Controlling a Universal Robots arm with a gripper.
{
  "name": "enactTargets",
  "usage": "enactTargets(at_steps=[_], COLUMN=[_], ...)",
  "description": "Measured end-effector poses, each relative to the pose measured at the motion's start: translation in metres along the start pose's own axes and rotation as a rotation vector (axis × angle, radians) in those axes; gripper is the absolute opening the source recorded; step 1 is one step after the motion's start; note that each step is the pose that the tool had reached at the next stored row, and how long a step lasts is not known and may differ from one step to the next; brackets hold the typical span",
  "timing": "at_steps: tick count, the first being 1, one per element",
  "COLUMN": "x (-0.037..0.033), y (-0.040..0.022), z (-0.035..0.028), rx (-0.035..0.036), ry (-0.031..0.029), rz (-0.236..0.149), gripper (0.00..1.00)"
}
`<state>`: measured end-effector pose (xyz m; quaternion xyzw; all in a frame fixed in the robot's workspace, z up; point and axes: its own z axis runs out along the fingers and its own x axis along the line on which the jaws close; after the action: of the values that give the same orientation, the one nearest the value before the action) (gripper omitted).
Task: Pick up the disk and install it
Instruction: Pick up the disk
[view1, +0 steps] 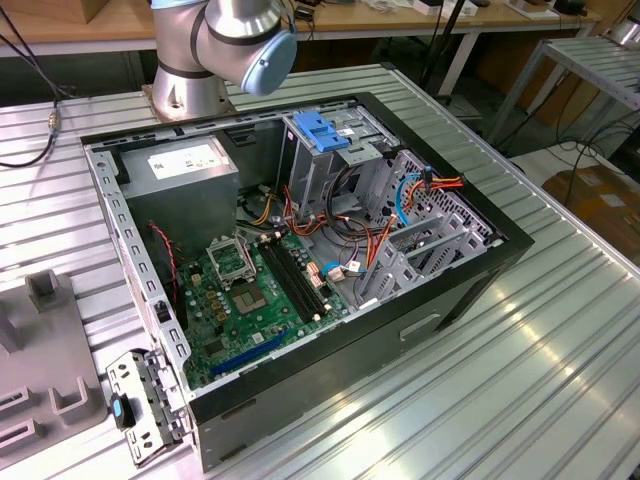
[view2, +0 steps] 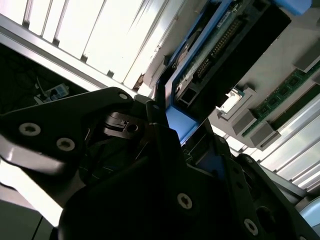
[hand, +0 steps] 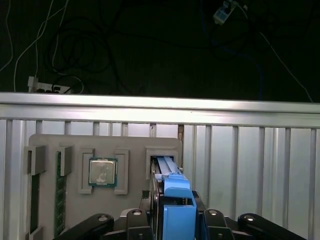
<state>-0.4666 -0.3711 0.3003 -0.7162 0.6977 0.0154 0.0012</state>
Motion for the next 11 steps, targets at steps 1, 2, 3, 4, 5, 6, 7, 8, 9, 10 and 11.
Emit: enactTargets(at_steps=[1, 2, 3, 4, 5, 6, 7, 8, 9, 10, 11], x=[0.0, 0.0, 0.0, 0.0, 0.0, 0.0, 0.0, 0.0, 0.0, 0.0, 0.0], y=[0.0, 0.0, 0.0, 0.0, 0.0, 0.0, 0.0, 0.0, 0.0, 0.0, 0.0], z=[0.0005, 0.0005, 0.0007, 0.0008, 0.001, 0.0009, 0.001, 0.001, 0.001, 0.001, 0.001], rx=[0.0, 0.0, 0.0002, 0.0005, 0.0007, 0.0008, 0.0008, 0.0008, 0.0008, 0.0009, 0.0009], ry=[0.0002, 0.0002, 0.0001, 0.0001, 0.0001, 0.0001, 0.0001, 0.0001, 0.0001, 0.0, 0.0001], rz=[0.0, 0.0, 0.0, 0.0, 0.0, 0.0, 0.0, 0.0, 0.0, 0.0, 0.0], gripper=[0.42, 0.41, 0.41, 0.37, 0.37, 0.37, 0.37, 0.37, 0.37, 0.37, 0.37])
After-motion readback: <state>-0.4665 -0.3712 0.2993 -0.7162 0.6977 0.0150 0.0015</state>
